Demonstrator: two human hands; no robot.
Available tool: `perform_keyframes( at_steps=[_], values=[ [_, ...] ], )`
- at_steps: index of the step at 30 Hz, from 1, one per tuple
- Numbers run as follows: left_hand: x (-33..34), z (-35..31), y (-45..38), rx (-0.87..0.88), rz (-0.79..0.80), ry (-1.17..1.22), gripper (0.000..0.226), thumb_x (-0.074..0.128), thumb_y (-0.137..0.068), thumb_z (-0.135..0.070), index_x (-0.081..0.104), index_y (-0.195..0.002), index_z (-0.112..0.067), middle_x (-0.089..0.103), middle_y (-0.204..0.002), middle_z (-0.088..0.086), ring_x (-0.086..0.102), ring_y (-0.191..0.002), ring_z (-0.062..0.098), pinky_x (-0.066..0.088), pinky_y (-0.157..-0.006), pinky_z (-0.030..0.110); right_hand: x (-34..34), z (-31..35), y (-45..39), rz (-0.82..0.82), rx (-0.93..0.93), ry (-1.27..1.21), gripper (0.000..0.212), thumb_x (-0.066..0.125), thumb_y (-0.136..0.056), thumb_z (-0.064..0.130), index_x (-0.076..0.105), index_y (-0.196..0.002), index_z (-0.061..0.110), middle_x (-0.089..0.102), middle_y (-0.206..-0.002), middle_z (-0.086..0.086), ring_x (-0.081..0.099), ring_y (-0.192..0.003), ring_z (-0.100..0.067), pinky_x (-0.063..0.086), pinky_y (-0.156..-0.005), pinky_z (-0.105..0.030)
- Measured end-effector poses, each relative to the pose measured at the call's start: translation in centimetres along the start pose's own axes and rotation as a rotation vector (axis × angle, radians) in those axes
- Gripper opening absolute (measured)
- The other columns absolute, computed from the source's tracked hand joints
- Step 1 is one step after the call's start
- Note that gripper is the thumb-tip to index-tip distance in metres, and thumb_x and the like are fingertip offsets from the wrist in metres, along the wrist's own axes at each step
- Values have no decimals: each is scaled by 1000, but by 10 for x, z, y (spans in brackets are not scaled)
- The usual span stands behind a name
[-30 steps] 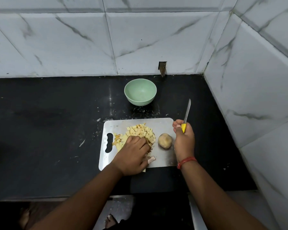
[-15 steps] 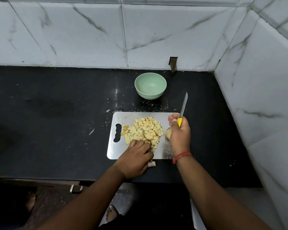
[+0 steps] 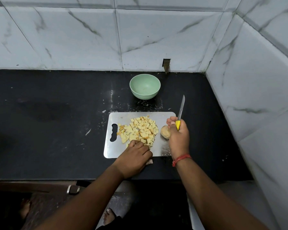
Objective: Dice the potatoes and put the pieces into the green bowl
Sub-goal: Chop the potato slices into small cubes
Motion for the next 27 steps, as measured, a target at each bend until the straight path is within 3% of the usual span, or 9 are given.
perform_keyframes(
  at_steps=[4,8,14,18,27],
  values=[
    [2,-5,2,19,-5,-3,27,47,-107,-35,64,-98,-16,56,-91,4,49,-84,26,36,-87,41,-6,-4,2,-14,7,10,16,50,-100,22,64,-100,29,69,-106,4,65,-104,-9,53,-93,-35],
    [-5,-2,3,-44,-35,-57,48,23,-110,-31,66,-94,-14,57,-96,5,53,-87,27,38,-89,44,-9,-5,3,-11,5,19,16,50,-98,24,64,-97,32,70,-105,4,66,-102,-12,54,-93,-41],
    [-7,-4,4,-50,-30,-72,31,38,-100,-28,63,-89,-14,55,-93,5,53,-85,27,37,-87,43,-8,-4,5,9,-13,20,15,49,-97,27,63,-98,33,70,-104,4,65,-103,-15,52,-95,-45],
    [2,-7,9,-13,1,-99,20,53,-102,-33,58,-94,-16,55,-93,4,51,-88,26,41,-90,46,-9,0,6,9,-7,3,16,50,-99,23,64,-98,30,70,-104,5,66,-103,-11,53,-95,-41],
    [0,-15,9,4,0,-150,15,49,-103,-23,61,-103,-14,55,-90,5,51,-83,27,46,-92,49,-10,7,5,9,-9,14,17,49,-100,21,64,-99,29,70,-107,5,65,-105,-7,51,-97,-36]
  ],
)
Point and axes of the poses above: each hand's wrist, its own y-axis away from the middle knuckle, its own x-axis out of the palm, z = x × y, the point moved 9 cm from there along -y, towards the middle knuckle
